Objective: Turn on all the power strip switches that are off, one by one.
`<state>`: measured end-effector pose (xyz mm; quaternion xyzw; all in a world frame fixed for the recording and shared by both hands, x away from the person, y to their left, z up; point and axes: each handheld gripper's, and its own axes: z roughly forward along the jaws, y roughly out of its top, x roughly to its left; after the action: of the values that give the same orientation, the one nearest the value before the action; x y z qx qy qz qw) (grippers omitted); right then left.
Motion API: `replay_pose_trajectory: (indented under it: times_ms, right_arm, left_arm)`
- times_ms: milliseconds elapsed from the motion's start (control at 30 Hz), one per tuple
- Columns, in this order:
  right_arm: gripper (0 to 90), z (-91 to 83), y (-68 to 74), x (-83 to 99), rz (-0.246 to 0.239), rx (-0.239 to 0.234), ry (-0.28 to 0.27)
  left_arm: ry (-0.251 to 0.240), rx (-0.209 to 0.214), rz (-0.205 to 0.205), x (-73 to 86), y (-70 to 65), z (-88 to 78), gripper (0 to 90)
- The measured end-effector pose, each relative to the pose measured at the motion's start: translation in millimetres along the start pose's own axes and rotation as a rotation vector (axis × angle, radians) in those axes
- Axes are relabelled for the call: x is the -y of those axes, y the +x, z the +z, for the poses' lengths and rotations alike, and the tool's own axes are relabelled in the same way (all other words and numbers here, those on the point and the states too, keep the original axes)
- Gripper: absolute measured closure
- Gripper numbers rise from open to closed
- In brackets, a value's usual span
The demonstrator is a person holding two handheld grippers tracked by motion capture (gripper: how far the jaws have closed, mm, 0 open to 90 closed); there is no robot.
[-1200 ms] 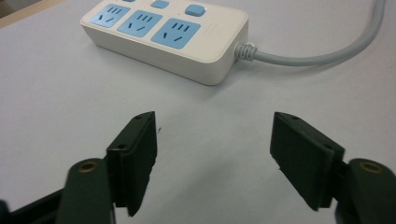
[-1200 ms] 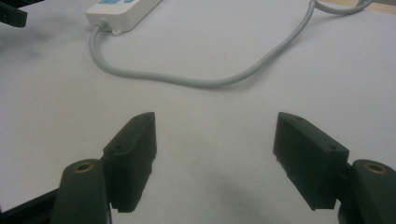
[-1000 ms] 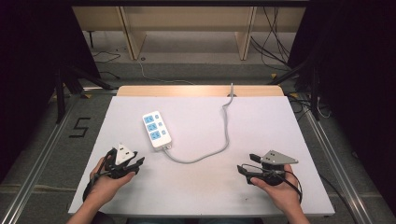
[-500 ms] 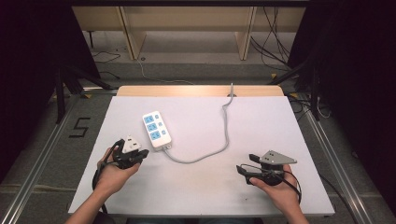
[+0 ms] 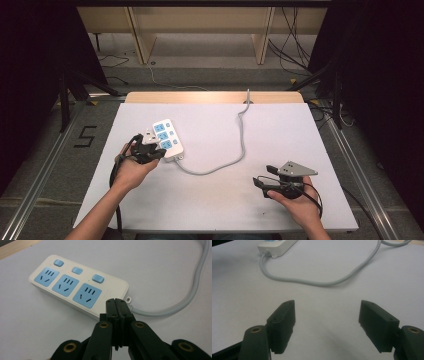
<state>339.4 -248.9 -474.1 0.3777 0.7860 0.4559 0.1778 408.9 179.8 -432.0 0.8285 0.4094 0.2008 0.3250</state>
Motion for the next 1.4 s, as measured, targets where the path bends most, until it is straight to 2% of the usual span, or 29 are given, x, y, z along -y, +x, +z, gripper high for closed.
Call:
replay_pose_trajectory:
  times_ms: [233,400,567,767,867,1067,1400]
  right_arm:
    - [30.5,0.3,0.0,0.1,0.001,-0.002,0.0]
    - [30.5,0.0,0.1,-0.1,0.0,-0.003,0.0]
    - [30.4,0.2,0.3,0.2,0.002,-0.005,0.003]
    - [30.4,0.7,0.4,0.2,0.001,-0.007,0.003]
    - [30.4,0.8,0.5,0.2,-0.002,-0.008,0.003]
    - [30.3,0.8,0.5,0.3,-0.002,-0.008,0.004]
    - [30.4,1.3,0.9,0.2,0.0,-0.01,0.007]
  left_arm:
    - [0.015,0.005,0.003,-13.8,-0.1,10.8,89.6]
    - [0.027,-0.001,-0.003,-22.7,0.8,20.7,89.6]
    - [0.04,-0.014,0.01,-30.7,3.1,29.7,89.7]
    - [0.057,-0.02,-0.016,-39.7,7.8,43.4,89.7]
    - [0.056,-0.021,-0.025,-42.1,8.9,46.8,89.6]
    - [0.09,-0.032,-0.036,-48.6,15.4,60.9,89.6]
    - [0.123,-0.038,-0.048,-50.5,19.3,73.3,89.7]
